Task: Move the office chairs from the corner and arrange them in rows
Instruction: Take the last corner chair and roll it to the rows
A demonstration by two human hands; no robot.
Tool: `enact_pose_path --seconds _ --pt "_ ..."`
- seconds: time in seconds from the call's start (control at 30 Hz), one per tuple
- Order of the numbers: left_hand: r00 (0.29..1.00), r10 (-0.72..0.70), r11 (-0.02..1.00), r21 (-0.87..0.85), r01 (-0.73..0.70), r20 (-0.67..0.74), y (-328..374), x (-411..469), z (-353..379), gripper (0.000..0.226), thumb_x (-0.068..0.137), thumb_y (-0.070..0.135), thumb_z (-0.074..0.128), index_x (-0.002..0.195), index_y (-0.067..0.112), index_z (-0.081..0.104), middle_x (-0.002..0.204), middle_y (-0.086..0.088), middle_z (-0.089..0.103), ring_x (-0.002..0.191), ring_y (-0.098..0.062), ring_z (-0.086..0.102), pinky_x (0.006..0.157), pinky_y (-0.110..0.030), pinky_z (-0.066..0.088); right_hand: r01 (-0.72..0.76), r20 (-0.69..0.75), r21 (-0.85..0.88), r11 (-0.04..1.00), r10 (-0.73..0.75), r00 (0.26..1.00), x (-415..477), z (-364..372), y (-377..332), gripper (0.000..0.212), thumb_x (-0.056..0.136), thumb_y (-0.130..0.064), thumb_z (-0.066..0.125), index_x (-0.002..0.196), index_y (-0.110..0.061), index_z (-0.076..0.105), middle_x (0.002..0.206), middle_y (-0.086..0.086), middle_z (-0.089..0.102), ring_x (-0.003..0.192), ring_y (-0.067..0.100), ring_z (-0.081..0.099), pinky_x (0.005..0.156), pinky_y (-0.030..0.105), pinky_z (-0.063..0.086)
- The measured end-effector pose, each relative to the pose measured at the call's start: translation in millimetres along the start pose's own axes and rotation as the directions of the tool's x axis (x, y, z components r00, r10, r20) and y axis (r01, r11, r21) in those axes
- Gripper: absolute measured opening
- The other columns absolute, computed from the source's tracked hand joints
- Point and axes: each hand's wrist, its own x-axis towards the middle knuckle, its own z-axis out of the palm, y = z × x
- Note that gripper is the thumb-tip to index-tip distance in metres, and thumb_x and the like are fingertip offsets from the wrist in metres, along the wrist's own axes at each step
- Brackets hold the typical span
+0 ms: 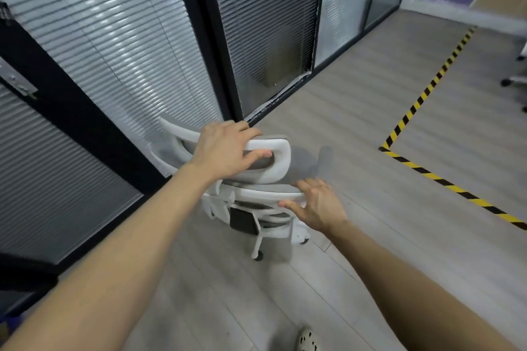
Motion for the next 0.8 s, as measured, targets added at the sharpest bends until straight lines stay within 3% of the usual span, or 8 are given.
enact_pose_path --seconds 0.17,0.5,0.8 --pt "0.996 0.008 1.0 0.01 -0.009 0.084 14 84 13 0.085 0.093 0.09 0.015 0.137 0.037 0.065 0.124 0.001 0.07 0.116 -0.03 0.065 0.101 -0.049 0.046 -0.059 -0.035 0.004 0.998 0.059 0.998 48 -10 48 0.078 0.093 -0.088 0.053 0.133 -0.023 0.072 0.12 0.001 0.073 0.115 0.027 0.064 0.105 0.044 0.05" --pt "0.985 0.161 0.986 -0.058 -0.157 0.066 24 253 58 0.07 0.1 0.086 0.031 0.133 0.035 0.066 0.126 0.004 0.069 0.12 -0.028 0.063 0.101 -0.048 0.042 -0.249 -0.168 -0.02 0.968 0.243 0.956 144 -32 139 0.07 0.095 -0.084 0.057 0.123 -0.021 0.07 0.114 0.001 0.07 0.113 0.026 0.06 0.104 0.042 0.049" --pt "0.92 0.388 0.914 -0.153 -0.375 0.065 33 435 98 0.08 0.094 0.093 0.027 0.14 0.039 0.064 0.136 0.005 0.067 0.131 -0.026 0.059 0.106 -0.049 0.038 -0.531 -0.169 0.015 0.848 0.525 0.834 237 -68 199 0.08 0.092 -0.092 0.036 0.117 -0.019 0.059 0.12 0.002 0.065 0.119 0.03 0.055 0.106 0.044 0.048"
